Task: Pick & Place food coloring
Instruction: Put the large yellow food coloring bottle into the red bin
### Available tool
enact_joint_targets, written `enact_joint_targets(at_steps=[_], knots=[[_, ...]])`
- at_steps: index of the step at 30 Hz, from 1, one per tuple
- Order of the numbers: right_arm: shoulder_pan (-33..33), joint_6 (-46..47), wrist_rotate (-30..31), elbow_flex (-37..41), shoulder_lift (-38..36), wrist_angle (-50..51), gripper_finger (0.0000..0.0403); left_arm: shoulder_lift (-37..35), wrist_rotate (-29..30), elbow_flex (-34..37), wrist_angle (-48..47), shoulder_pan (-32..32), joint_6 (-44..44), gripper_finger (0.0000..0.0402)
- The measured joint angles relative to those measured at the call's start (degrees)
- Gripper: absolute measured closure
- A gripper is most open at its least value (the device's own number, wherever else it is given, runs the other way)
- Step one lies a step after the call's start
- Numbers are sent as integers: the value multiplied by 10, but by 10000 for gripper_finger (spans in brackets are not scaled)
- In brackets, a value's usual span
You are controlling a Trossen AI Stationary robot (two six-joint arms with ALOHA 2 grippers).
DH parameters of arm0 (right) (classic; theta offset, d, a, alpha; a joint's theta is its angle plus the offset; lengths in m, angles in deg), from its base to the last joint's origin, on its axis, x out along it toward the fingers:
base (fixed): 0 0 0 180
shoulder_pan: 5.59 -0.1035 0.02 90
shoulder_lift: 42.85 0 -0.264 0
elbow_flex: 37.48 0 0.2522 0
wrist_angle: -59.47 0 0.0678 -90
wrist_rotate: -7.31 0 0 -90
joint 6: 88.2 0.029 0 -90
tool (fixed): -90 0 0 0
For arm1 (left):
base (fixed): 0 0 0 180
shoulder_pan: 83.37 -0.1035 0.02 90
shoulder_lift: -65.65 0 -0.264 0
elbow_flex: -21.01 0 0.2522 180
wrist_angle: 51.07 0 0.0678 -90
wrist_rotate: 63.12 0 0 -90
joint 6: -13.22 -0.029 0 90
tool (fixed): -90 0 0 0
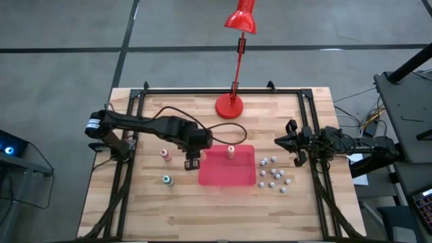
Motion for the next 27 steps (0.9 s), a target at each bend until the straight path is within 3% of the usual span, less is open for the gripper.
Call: enact_joint_targets(at_steps=[19, 27], knots=[[0, 0, 0, 0, 1, 0, 374, 167, 9, -143, 0, -36, -49, 310], [0, 0, 1, 0, 1, 1, 374, 213, 7, -171, 0, -48, -70, 309]])
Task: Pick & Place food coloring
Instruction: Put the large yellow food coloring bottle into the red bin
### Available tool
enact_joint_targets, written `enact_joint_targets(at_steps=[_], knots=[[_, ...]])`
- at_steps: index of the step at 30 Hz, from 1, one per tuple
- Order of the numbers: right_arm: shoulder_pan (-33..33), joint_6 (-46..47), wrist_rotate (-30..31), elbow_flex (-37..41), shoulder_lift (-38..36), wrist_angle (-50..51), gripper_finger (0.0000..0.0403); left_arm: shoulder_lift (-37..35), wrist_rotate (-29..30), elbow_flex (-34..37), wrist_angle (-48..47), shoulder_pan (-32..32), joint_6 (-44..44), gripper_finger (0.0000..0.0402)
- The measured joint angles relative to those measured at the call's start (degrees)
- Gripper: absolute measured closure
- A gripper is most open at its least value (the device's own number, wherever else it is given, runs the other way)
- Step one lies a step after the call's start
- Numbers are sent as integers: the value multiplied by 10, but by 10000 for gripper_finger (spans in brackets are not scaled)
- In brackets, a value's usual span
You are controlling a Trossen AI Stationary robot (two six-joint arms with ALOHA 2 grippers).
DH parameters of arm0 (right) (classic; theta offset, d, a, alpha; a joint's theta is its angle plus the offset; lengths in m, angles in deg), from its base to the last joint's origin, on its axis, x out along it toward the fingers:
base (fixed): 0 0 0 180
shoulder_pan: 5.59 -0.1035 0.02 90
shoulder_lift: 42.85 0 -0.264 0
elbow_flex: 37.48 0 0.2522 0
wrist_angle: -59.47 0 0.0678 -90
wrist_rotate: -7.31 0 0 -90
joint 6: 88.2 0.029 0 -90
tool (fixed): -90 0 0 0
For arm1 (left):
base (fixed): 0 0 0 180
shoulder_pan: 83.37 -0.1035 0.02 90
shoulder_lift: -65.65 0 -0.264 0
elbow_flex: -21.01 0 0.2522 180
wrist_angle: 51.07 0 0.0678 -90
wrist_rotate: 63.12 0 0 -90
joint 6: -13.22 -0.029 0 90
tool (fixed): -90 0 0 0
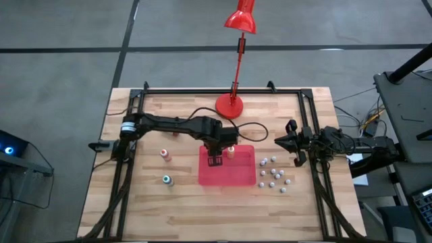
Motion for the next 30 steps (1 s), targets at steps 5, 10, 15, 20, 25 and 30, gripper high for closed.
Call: enact_joint_targets(at_steps=[5, 10, 15, 20, 25, 30], knots=[[0, 0, 0, 0, 0, 6, 374, 3, -4, 7, 17, -7, -9, 309], [0, 0, 0, 0, 0, 12, 374, 3, -7, 8, 27, -16, -16, 309], [0, 0, 0, 0, 0, 12, 374, 3, -10, 11, 37, -21, -32, 309], [0, 0, 0, 0, 0, 12, 374, 3, -21, 12, 52, -21, -35, 309], [0, 0, 0, 0, 0, 12, 374, 3, -21, 12, 52, -21, -36, 309], [0, 0, 0, 0, 0, 12, 374, 3, -21, 12, 53, -20, -39, 309]])
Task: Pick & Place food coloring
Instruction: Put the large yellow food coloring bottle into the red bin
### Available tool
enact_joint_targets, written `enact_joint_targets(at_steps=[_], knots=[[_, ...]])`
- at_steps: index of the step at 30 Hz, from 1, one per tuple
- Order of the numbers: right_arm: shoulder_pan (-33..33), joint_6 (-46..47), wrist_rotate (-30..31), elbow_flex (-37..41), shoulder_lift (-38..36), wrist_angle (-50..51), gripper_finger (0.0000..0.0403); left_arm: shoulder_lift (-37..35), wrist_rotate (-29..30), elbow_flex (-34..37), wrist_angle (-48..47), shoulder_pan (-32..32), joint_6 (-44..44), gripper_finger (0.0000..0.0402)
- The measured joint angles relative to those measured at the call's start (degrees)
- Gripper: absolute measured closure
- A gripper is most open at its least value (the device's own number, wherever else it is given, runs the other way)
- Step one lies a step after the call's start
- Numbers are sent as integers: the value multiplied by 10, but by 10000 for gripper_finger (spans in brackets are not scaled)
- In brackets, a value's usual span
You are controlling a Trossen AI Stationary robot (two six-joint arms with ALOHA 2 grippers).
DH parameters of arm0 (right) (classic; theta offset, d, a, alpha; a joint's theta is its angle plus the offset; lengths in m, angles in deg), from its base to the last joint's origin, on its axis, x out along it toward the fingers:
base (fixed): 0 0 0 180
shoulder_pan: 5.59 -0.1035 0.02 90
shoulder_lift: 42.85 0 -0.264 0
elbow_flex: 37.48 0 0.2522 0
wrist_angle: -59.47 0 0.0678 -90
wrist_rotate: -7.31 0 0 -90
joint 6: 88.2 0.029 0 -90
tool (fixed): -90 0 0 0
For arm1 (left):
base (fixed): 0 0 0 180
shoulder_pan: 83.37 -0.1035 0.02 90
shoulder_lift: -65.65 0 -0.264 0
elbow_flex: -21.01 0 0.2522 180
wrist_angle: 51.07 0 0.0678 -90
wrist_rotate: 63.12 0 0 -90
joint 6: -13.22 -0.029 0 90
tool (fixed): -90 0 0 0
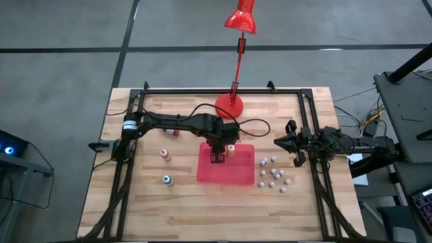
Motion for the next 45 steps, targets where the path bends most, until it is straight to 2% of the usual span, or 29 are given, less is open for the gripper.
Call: enact_joint_targets(at_steps=[17, 25, 36, 45], knots=[[0, 0, 0, 0, 0, 0, 374, -5, -19, 0, -20, 0, -4, 309], [0, 0, 0, 0, 0, 0, 374, -4, -21, -30, -43, -4, -8, 309], [0, 0, 0, 0, 0, 0, 374, -1, -22, -35, -47, -9, -8, 309], [0, -2, 0, 0, 0, 0, 374, -1, -23, -35, -48, -28, 1, 309]])
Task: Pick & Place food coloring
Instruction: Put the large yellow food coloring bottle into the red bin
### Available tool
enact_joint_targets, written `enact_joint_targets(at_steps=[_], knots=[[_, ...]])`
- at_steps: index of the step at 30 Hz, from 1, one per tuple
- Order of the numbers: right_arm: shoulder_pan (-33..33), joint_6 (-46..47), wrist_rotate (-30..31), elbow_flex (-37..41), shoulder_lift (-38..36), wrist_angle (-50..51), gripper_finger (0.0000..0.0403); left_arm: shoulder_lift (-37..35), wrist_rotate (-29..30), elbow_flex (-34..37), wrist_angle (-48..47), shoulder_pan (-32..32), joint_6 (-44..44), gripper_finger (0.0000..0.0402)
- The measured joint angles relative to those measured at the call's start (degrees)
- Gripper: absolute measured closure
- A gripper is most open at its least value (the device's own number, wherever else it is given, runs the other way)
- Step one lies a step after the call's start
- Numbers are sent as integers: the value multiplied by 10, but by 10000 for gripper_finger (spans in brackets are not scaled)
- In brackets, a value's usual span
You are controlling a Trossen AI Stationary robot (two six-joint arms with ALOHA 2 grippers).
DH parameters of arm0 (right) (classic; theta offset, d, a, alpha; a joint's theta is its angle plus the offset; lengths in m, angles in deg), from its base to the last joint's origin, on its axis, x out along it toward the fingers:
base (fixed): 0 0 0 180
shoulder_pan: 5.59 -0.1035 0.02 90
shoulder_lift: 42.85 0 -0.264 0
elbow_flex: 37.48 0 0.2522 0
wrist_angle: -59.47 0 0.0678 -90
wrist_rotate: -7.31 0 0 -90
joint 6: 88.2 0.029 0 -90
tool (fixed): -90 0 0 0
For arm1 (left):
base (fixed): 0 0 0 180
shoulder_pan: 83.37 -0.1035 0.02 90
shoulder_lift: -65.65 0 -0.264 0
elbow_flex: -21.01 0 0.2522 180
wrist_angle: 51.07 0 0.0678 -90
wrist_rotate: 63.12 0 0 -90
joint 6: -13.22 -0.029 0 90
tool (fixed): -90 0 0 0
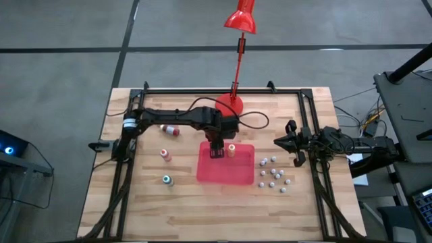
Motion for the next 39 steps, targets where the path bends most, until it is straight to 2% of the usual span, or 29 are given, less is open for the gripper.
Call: enact_joint_targets(at_steps=[11, 17, 22, 30, 39], knots=[[0, 0, 0, 0, 0, 0, 374, 0, -13, 7, 0, 5, 13, 309], [0, 0, 0, 0, 0, 0, 374, 0, -23, 8, -1, 20, -41, 309], [0, 0, 0, 0, 0, 0, 374, 0, -36, 8, -2, 18, -48, 309], [0, 0, 0, 0, 0, 0, 374, 1, -38, -38, -43, 16, -39, 309], [0, -2, 0, 0, 0, 0, 374, 9, -36, -41, -45, -8, -42, 309]])
